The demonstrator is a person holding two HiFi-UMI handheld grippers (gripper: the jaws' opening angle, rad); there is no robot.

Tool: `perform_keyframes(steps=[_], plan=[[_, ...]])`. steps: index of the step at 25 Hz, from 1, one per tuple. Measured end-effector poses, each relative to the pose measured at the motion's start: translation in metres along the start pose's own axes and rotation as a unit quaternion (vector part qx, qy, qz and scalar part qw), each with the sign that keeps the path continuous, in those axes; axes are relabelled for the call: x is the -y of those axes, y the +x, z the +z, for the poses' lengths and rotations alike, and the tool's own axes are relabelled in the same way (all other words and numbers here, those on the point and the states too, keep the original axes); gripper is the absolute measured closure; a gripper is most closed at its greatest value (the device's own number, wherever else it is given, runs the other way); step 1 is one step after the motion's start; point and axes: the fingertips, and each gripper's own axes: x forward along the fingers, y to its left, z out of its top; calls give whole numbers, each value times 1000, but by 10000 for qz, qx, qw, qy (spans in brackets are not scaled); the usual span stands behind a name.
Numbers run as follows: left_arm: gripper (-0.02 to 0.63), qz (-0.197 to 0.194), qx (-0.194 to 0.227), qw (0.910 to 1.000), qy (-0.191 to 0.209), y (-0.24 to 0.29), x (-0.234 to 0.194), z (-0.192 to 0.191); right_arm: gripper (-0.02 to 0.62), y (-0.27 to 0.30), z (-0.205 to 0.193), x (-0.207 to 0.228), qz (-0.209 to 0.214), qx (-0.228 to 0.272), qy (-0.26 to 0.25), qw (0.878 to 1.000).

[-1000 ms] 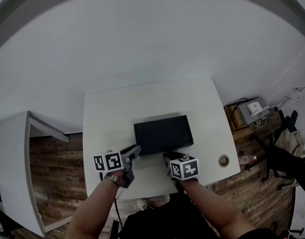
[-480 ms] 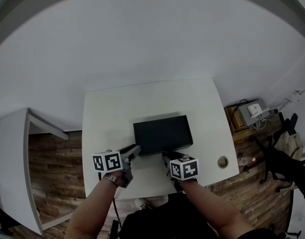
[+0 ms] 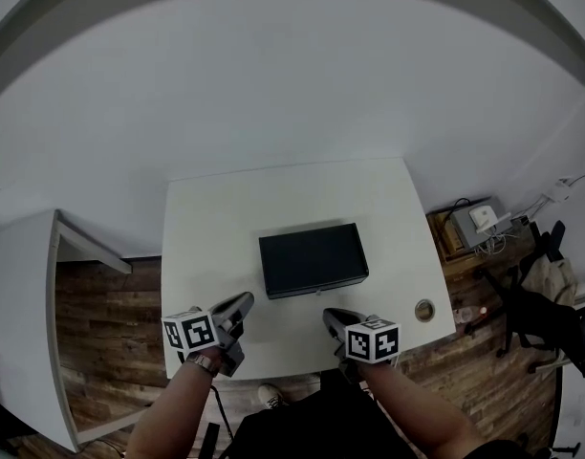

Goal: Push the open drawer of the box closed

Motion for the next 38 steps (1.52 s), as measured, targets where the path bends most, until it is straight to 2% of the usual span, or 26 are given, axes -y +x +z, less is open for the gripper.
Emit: perform_keyframes(steps=[4,8,13,17,21,27,38], plan=[[606,-245,7,9997,-14,-31,15,-12,592,-18,5,-30,472,309,231,9981],[606,-547,70,9983,-201,-69,39,-32,592,-44,9,-66,964,696,423,9920],[606,-1084,194,9928,-472,-115,81,-57,592,-87,0,-105,1550,1192,994,9756],[606,-1479,190,9880,-414,-140,108,-71,592,-120,-11,-135,1906,1451,1326,9618],[606,-1633,94,9857,-403,-153,117,-88,592,-140,-28,-161,2081,1525,1318,9571],[606,-1762,331,9823,-540,-174,126,-91,592,-146,-53,-189,2276,1523,1366,9520],[606,-1816,430,9809,-548,-188,133,-101,592,-153,-65,-208,2475,1503,1234,9492]])
